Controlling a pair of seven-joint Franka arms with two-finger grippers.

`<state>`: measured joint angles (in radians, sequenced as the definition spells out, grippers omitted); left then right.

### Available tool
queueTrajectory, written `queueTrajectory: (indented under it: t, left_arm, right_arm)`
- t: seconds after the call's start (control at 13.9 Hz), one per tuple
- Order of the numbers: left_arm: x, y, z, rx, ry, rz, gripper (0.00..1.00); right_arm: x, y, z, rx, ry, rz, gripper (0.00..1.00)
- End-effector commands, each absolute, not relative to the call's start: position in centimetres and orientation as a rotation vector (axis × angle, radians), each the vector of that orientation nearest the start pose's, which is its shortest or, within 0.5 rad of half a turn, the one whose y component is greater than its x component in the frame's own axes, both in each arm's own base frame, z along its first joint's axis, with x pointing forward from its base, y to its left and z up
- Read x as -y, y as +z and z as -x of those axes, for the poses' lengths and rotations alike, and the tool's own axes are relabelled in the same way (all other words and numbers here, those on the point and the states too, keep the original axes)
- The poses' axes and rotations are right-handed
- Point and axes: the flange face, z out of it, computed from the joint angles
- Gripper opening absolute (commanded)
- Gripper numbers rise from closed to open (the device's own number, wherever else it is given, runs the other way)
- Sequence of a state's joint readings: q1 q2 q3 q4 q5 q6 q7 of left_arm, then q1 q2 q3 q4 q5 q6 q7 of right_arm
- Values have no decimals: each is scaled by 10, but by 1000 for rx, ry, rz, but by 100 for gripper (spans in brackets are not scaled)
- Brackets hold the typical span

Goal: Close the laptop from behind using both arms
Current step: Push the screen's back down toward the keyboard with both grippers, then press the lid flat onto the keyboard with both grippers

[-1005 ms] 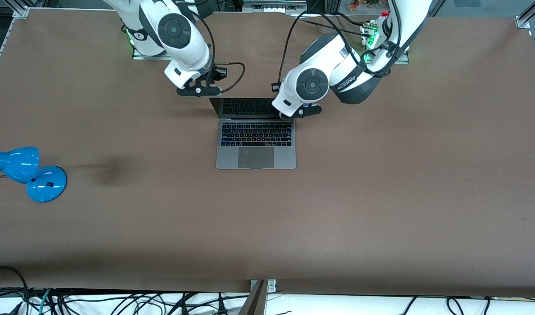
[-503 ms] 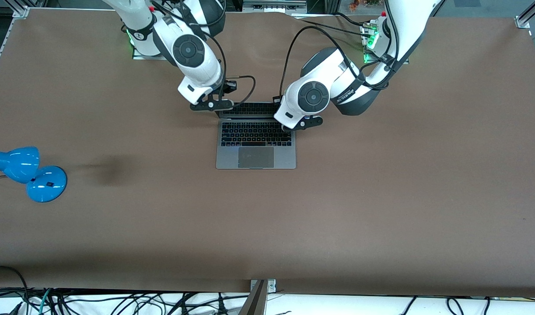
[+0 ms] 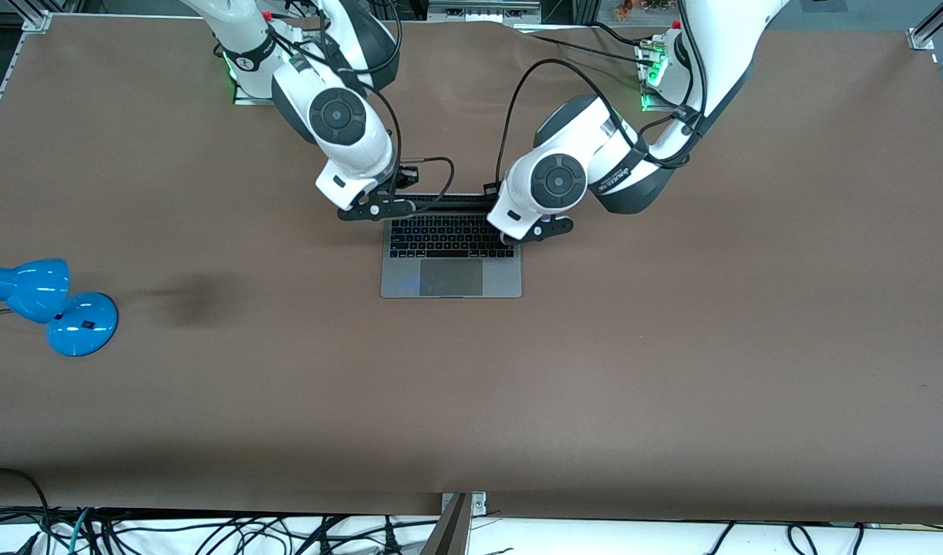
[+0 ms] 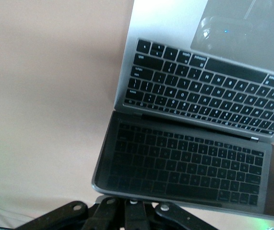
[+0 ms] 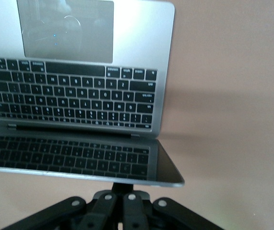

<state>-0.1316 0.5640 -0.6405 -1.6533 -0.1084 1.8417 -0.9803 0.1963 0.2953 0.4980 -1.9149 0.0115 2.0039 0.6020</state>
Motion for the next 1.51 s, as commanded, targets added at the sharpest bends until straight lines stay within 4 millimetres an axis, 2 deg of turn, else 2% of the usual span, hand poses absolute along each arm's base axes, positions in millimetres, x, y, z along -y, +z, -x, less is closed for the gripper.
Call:
queueTrajectory:
  t: [0.0, 0.5, 0.86, 1.15, 1.44]
  left_arm:
    - [421, 318, -502, 465, 776, 3079, 0]
    - [413, 308, -513, 492, 775, 3070, 0]
    - [418, 288, -532, 484, 753, 3072, 0]
    - [423, 263, -545, 520, 699, 3075, 0]
    - [421, 226, -558, 573, 663, 3114, 0]
  right_arm:
    - [-371, 344, -489, 150, 317, 3103, 0]
    - [-369, 319, -524, 164, 229, 3084, 0]
    - [-359, 286, -542, 169, 196, 3102, 0]
    - [-353, 266, -559, 174, 176, 3120, 0]
    - [-348, 253, -573, 142, 175, 3114, 0]
